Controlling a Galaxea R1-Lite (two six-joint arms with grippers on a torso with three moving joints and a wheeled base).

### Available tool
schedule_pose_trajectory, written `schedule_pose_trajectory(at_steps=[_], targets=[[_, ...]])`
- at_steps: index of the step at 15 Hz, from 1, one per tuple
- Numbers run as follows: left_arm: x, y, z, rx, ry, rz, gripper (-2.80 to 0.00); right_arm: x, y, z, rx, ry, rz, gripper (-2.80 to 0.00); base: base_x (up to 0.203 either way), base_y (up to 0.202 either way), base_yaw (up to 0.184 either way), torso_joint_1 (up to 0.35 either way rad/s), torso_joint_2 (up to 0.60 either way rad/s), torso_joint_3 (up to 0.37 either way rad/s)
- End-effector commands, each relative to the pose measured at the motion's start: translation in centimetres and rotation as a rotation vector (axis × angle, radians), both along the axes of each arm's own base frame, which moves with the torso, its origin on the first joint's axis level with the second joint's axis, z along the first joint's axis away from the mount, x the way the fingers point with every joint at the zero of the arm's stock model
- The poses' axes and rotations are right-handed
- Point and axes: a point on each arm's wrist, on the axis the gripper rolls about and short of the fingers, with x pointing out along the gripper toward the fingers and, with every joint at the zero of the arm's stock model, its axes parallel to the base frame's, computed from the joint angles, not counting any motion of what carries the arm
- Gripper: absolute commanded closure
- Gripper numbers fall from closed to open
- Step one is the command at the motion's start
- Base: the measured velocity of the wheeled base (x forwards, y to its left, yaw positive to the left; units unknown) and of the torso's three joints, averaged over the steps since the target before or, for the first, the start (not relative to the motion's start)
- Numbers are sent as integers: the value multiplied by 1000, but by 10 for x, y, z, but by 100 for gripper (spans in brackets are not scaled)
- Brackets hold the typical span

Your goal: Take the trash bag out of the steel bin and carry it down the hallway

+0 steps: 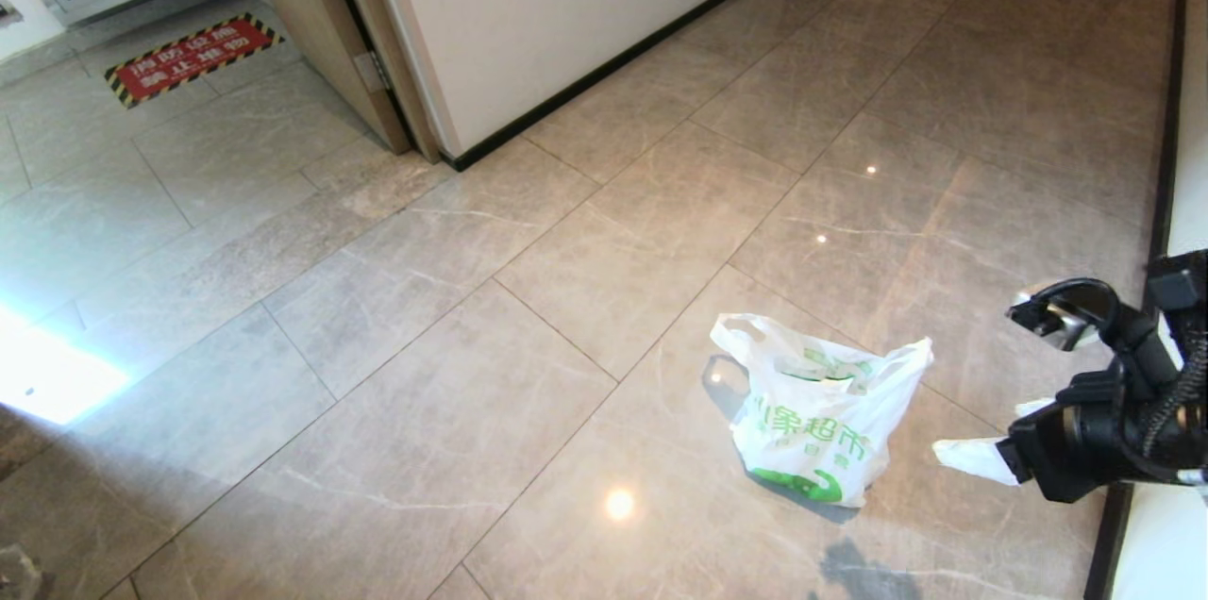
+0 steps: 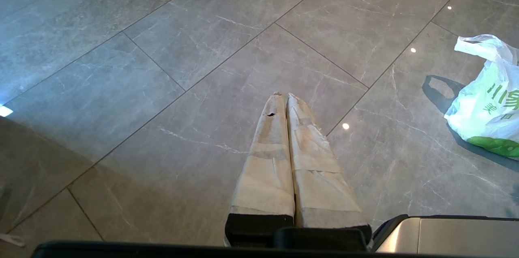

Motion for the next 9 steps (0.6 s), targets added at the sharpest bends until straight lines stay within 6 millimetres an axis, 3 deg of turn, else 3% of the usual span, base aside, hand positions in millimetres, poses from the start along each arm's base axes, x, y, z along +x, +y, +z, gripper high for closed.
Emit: schedule_pose_trajectory(at_steps=[1, 6, 9], targets=[[0, 0, 0, 0, 0, 0, 0, -29, -5, 20, 21, -117, 4, -280, 0, 0, 0, 0, 0, 0], [0, 0, 0, 0, 0, 0, 0, -94, -3, 24, 74, -233, 157, -280, 0, 0, 0, 0, 0, 0], [0, 0, 0, 0, 0, 0, 0, -119, -7, 17, 72, -230, 205, -280, 0, 0, 0, 0, 0, 0]])
